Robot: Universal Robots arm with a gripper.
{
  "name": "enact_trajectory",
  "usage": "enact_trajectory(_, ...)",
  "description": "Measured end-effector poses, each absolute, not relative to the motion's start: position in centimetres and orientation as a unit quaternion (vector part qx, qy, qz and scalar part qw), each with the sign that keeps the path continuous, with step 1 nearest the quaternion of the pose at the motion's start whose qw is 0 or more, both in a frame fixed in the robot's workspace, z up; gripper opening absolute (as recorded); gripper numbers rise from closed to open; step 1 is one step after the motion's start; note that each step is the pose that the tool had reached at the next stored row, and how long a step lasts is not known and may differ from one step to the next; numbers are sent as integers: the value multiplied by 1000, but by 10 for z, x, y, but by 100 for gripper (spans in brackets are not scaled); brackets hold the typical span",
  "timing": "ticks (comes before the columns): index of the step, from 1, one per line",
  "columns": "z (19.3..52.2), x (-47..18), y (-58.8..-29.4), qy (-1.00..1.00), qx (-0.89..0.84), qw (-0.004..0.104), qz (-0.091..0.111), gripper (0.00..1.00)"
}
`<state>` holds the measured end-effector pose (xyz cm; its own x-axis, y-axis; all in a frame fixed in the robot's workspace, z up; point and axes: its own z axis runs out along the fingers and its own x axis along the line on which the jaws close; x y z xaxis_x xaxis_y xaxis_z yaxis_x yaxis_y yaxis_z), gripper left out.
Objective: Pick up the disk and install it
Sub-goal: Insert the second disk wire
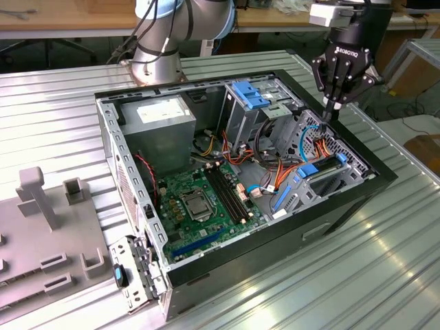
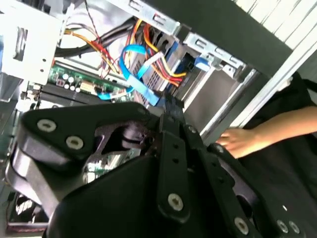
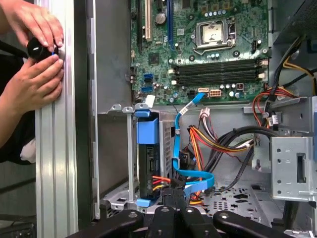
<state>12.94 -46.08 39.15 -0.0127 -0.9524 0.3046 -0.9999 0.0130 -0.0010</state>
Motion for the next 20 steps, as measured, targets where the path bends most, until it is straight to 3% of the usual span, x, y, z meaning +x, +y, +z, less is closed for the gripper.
enact_trajectory(8,390,129,-461,-703,694,110,109,11)
enact_trajectory(12,388,129,-461,-703,694,110,109,36)
enact_trajectory(20,383,124,-460,-703,694,110,109,36)
